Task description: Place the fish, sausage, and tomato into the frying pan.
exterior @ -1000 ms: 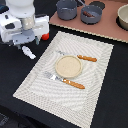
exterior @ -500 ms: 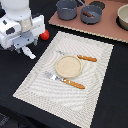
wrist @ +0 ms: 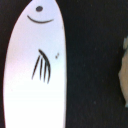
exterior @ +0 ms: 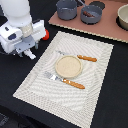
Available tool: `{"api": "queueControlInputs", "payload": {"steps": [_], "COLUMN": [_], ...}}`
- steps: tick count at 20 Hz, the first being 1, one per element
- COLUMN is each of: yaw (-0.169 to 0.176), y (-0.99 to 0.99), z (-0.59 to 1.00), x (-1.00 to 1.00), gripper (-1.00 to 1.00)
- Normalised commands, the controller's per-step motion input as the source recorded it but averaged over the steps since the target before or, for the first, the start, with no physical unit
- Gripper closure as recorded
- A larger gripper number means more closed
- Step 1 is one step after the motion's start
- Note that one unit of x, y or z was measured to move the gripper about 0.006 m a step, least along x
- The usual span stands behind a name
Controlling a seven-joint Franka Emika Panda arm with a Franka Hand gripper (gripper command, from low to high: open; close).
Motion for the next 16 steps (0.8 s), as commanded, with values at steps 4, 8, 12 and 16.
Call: {"api": "queueControlInputs", "payload": {"steps": [4,8,12,16], "yaw": [0.001,0.001,0.0,-0.017], "y": [-0.07,-0.1,-0.2,-0.44], "z": [-0.12,-0.06,-0.01,0.4], "x": [-0.1,-0.09,-0.07,0.13], "gripper": [1.0,1.0,1.0,1.0]}}
